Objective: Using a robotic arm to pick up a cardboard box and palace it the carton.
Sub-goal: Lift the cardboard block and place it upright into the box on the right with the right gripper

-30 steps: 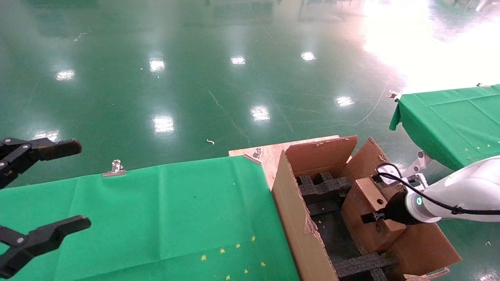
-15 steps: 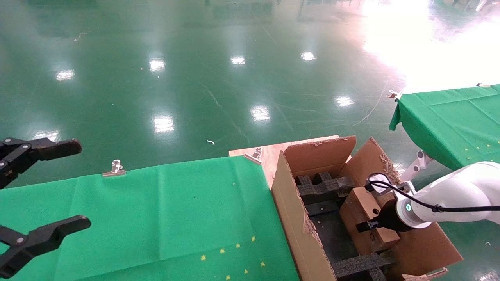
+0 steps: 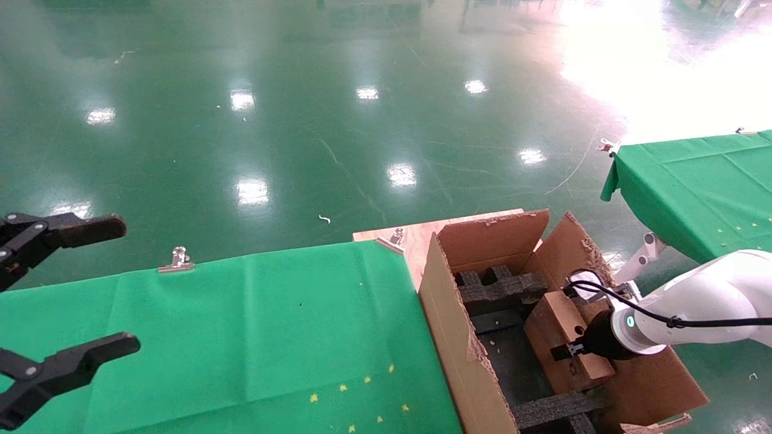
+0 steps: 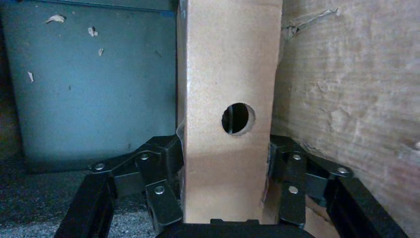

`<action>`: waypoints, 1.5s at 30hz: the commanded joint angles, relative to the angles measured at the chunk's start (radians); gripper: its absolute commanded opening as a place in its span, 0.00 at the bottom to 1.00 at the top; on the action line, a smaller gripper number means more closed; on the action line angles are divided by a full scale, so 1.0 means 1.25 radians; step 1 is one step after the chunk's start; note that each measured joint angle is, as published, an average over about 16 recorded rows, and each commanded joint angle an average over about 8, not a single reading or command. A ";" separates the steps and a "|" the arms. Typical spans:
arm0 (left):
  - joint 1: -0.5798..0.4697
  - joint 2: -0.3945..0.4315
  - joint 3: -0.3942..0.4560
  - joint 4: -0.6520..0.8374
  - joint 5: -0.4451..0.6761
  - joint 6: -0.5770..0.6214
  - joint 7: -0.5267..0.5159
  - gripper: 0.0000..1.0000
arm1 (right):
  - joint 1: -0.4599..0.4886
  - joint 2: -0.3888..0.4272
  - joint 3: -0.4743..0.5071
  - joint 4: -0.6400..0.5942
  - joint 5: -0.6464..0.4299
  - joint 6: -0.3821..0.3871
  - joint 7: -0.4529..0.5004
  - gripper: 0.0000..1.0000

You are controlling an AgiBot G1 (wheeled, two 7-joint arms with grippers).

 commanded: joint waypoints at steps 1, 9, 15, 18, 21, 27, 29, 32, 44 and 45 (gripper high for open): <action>0.000 0.000 0.000 0.000 0.000 0.000 0.000 1.00 | 0.001 0.001 0.000 0.002 -0.002 0.000 0.002 1.00; 0.000 0.000 0.000 0.000 0.000 0.000 0.000 1.00 | 0.014 0.001 0.000 0.003 -0.013 -0.001 -0.001 1.00; 0.000 0.000 0.000 0.000 0.000 0.000 0.000 1.00 | 0.042 0.005 0.006 0.012 -0.022 -0.001 -0.003 1.00; 0.000 0.000 0.000 0.000 0.000 0.000 0.000 1.00 | 0.067 0.010 0.014 0.020 -0.026 0.003 -0.007 1.00; 0.000 0.000 0.000 0.000 0.000 0.000 0.000 1.00 | 0.104 0.017 0.027 0.035 -0.029 0.008 -0.016 1.00; 0.000 0.000 0.000 0.000 0.000 0.000 0.000 1.00 | 0.200 0.039 0.073 0.100 -0.013 0.026 -0.064 1.00; 0.000 0.000 0.000 0.000 0.000 0.000 0.000 1.00 | 0.231 0.049 0.093 0.131 0.002 0.033 -0.091 1.00; 0.000 0.000 0.000 0.000 0.000 0.000 0.000 1.00 | 0.267 0.062 0.118 0.172 0.027 0.042 -0.130 1.00; 0.000 0.000 0.000 0.000 0.000 0.000 0.000 1.00 | 0.301 0.076 0.150 0.218 0.062 0.053 -0.168 1.00; 0.000 0.000 0.000 0.000 0.000 0.000 0.000 1.00 | 0.298 0.076 0.151 0.217 0.061 0.051 -0.169 1.00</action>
